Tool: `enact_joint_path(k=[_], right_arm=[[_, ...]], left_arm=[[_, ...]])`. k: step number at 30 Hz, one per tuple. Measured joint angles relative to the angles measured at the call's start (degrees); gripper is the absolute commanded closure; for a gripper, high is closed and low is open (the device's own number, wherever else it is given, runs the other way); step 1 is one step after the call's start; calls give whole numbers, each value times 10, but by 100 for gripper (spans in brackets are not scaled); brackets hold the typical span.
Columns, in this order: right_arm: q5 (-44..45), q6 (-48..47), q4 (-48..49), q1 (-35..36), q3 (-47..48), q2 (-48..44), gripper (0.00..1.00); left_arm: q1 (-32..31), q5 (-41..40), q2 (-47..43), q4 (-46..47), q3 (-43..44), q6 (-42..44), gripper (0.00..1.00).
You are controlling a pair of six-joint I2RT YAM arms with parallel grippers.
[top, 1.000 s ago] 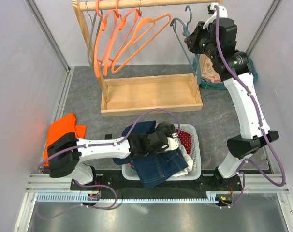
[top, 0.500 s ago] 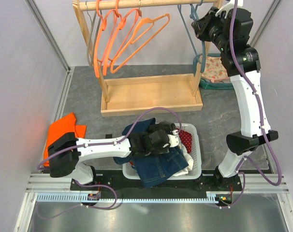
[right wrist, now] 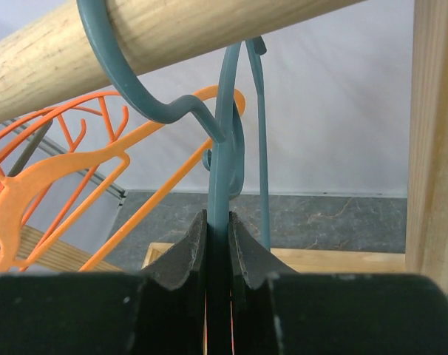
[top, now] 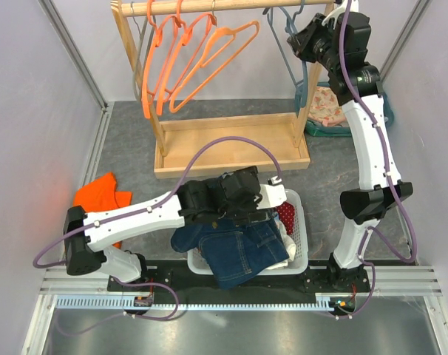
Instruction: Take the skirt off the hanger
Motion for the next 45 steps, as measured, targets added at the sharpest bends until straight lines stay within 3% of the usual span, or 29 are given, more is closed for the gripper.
enact_joint_path(k=[3, 4, 5, 7, 8, 11, 18, 27, 33, 41, 45], right_arm=[[-7, 3, 4, -2, -2, 0, 99], [-10, 3, 8, -2, -9, -2, 94], [-12, 3, 11, -2, -14, -4, 76], [-16, 1, 28, -2, -41, -14, 50], [-19, -1, 29, -2, -55, -21, 27], [-18, -9, 26, -2, -112, -49, 2], [3, -33, 15, -2, -284, -167, 2], [13, -47, -1, 50, -511, -480, 2], [12, -46, -40, 61, -589, -606, 2], [16, -46, -88, 62, -656, -620, 2], [12, -47, -89, 62, -657, -611, 2]], left_arm=[[0, 28, -2, -18, 43, 0, 0], [0, 37, -2, -26, 61, 0, 0], [0, 40, -2, -30, 72, 0, 1], [0, 47, -3, -37, 97, 0, 1], [3, 52, -3, -42, 113, 0, 1], [15, 64, -9, -52, 153, 2, 1], [141, 105, -49, -63, 251, 2, 1], [258, 158, -157, -92, 299, -7, 0], [329, 194, -296, -105, 179, -28, 1], [402, 231, -367, -126, 20, -50, 0], [425, 235, -383, -129, -19, -58, 0]])
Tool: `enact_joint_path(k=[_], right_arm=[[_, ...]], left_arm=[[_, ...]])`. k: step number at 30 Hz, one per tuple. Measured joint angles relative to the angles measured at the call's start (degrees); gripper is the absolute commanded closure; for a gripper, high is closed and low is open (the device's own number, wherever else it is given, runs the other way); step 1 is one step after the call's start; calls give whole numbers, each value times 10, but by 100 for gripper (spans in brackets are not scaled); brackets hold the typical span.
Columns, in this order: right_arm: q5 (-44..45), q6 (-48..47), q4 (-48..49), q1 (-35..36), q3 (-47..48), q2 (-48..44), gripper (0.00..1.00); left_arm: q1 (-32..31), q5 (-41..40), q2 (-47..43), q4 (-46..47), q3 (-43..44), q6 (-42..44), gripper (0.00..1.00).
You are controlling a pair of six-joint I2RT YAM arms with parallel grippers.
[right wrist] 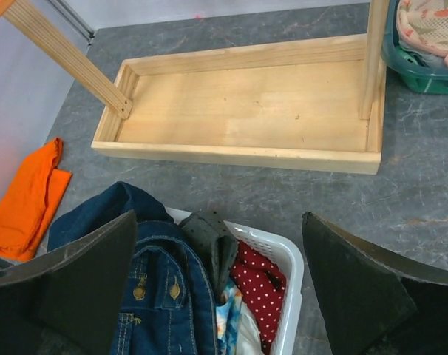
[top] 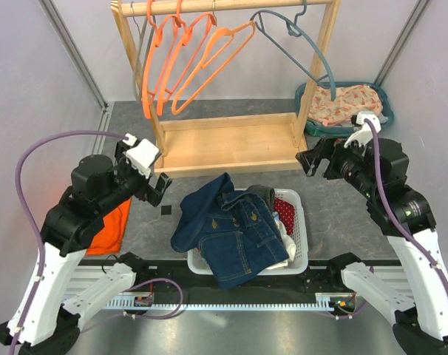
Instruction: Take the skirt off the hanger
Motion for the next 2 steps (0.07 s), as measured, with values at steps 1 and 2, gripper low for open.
enact_joint_path(k=[1, 2], right_arm=[[-1, 0, 0, 0, 0, 2, 2], [-1, 0, 0, 0, 0, 5, 2]], left_arm=[[4, 0, -2, 1, -5, -1, 1], [7, 0, -4, 2, -8, -2, 1]])
